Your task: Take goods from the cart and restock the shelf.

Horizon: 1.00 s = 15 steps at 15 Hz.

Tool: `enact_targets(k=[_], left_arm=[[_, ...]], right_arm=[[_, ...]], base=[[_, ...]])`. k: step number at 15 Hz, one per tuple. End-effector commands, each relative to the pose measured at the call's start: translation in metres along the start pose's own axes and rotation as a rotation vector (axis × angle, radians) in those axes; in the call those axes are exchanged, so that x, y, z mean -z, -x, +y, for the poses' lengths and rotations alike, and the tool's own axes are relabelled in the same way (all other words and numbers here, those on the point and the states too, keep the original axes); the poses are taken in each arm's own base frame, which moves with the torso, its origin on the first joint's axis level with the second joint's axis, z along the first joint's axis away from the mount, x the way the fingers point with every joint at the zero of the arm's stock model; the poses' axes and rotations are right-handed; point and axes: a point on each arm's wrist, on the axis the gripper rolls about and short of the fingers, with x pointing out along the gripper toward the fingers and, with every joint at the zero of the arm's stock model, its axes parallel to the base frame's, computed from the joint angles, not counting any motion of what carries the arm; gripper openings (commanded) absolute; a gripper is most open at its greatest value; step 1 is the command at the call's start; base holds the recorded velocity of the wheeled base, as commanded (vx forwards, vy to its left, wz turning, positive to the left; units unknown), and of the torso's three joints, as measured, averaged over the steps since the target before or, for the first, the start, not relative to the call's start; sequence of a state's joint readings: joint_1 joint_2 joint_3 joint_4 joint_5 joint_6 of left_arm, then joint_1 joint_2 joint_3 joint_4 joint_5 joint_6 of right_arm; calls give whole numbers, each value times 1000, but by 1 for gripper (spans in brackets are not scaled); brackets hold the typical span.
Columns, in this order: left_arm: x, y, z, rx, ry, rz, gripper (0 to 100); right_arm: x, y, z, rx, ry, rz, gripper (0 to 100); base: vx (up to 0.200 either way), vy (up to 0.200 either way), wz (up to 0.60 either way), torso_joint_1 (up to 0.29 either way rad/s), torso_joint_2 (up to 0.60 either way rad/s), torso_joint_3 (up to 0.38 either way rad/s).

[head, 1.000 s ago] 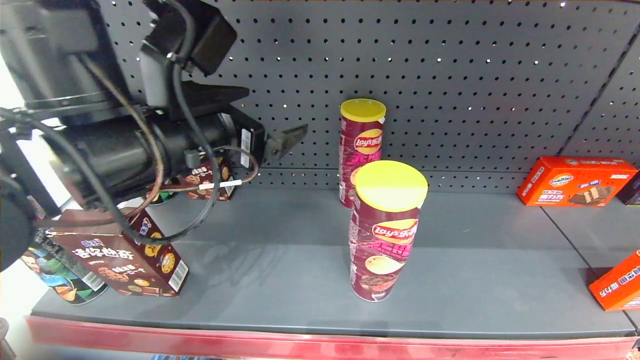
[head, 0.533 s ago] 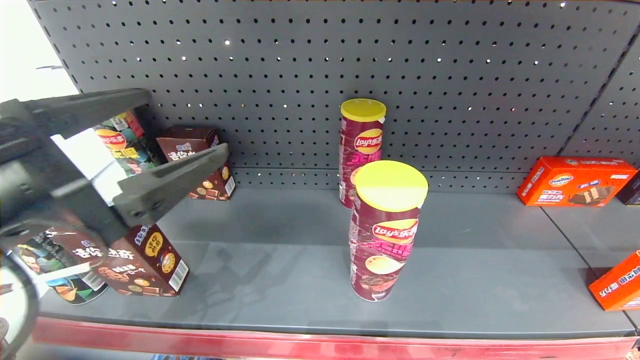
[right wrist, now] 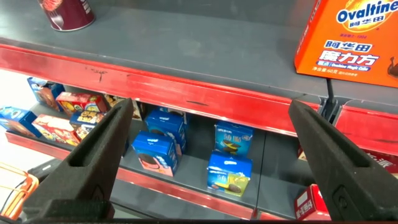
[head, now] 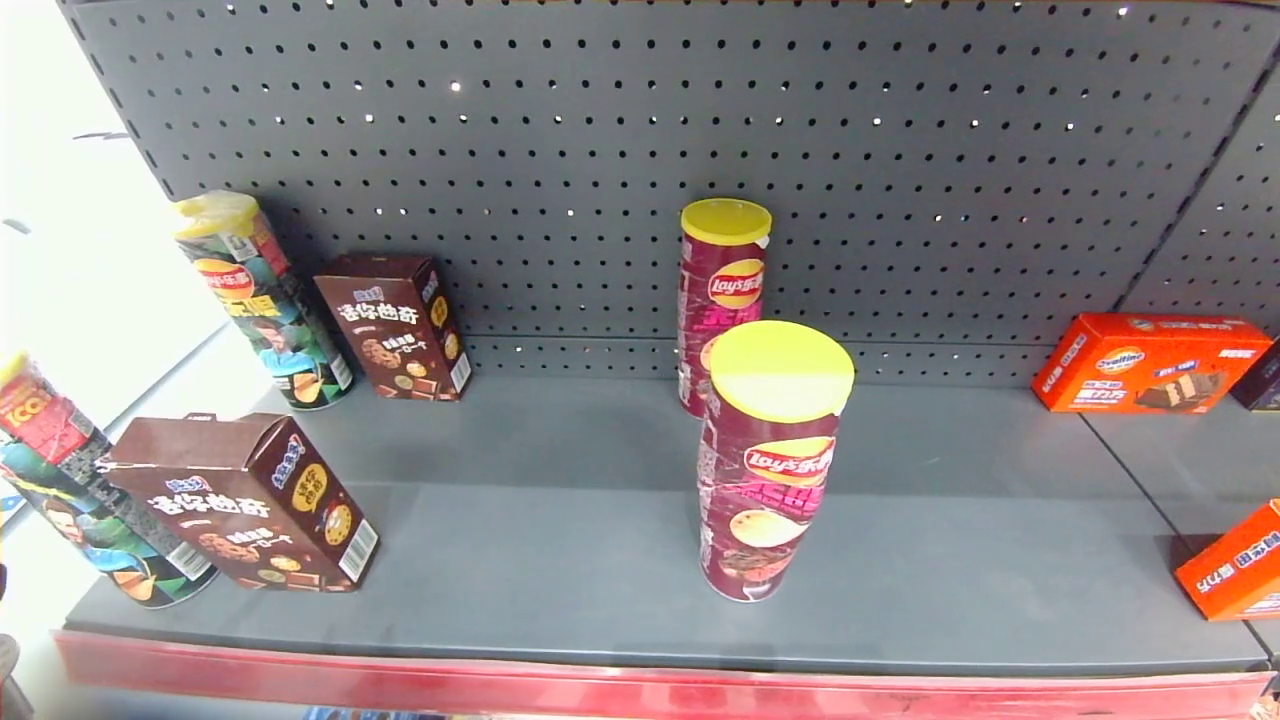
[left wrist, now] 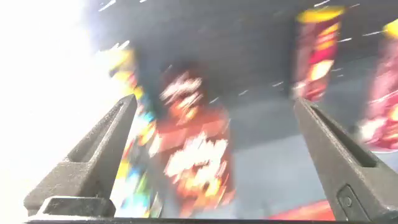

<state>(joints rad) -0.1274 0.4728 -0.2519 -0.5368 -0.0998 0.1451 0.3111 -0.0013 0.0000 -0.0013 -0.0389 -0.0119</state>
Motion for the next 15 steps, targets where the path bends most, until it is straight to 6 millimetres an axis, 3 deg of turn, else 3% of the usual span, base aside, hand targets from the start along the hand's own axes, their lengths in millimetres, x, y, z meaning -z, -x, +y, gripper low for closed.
enact_targets(k=[1,3,6,9,15], left_arm=[[46,47,-18,-78,9,-42,100],[65,60,-25,-67,23,0,100],[77,60,-25,-51,18,118,100],[100,65,-29,-16,4,336,100],[101,66,-29,-38,68,346,100]], right_arm=[[0,0,0,-1,0,1,100],[0,0,0,-1,0,1,100],[0,0,0,-1,0,1,100],[0,0,0,-1,0,1,100],[0,0,0,-1,0,1,100]], base=[[0,0,0,0,0,0],[0,0,0,0,0,0],[0,0,0,0,0,0],[0,0,0,0,0,0],[0,0,0,0,0,0]])
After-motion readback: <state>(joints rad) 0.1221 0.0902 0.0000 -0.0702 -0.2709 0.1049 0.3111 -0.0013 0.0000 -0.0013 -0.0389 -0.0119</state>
